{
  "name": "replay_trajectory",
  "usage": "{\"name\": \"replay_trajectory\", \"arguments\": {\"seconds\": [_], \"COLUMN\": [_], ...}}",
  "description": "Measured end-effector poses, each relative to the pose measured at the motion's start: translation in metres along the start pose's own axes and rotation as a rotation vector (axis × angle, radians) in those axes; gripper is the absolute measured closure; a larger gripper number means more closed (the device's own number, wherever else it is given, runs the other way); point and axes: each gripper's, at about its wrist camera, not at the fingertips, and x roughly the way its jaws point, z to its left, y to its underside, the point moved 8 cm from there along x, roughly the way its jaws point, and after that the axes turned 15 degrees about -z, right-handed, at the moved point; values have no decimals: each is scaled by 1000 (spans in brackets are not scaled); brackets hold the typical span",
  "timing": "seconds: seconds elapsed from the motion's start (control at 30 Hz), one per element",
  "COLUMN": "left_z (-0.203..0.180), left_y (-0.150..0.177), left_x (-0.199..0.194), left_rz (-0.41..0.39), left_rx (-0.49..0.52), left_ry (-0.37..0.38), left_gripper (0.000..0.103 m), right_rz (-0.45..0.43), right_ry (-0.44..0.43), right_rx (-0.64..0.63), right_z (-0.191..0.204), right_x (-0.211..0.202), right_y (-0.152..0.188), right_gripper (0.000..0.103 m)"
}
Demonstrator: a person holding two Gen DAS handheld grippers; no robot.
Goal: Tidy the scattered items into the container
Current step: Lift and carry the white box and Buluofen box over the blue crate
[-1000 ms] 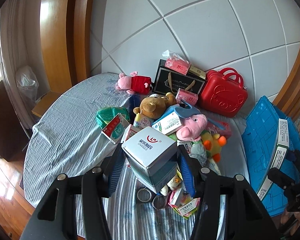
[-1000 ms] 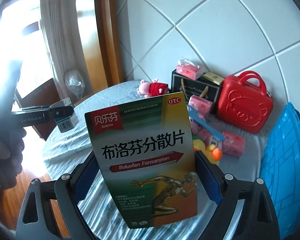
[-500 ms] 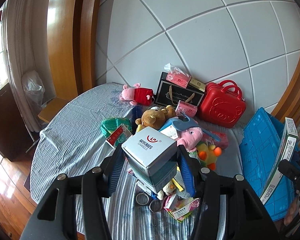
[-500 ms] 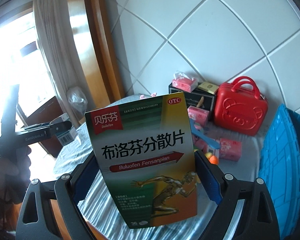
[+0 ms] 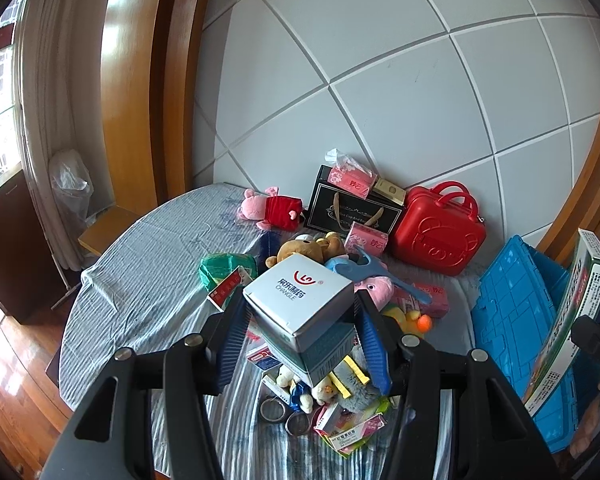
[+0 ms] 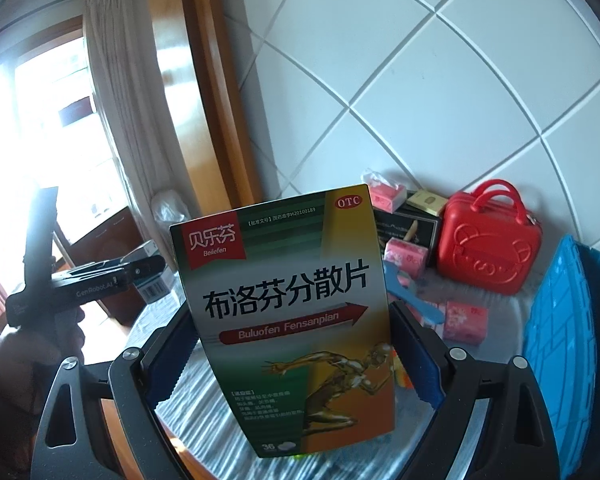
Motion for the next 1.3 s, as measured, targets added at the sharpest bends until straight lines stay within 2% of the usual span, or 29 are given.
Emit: {"name": "replay_trajectory", "arguments": {"seconds": [0.63, 1.3], "left_z": [-78, -154], "left_y": [-25, -39], "left_x": [-14, -11], "left_rz": [-59, -75], "left_rx": [48, 106], "left_ry": [30, 105], "left_gripper": [51, 51], "right_rz": [-78, -138], "right_ry": [-39, 39], "right_rx": [34, 54], "right_z": [-41, -95], "right_x": [-48, -84], "right_y": [-35, -56], "right_gripper": [11, 11]}}
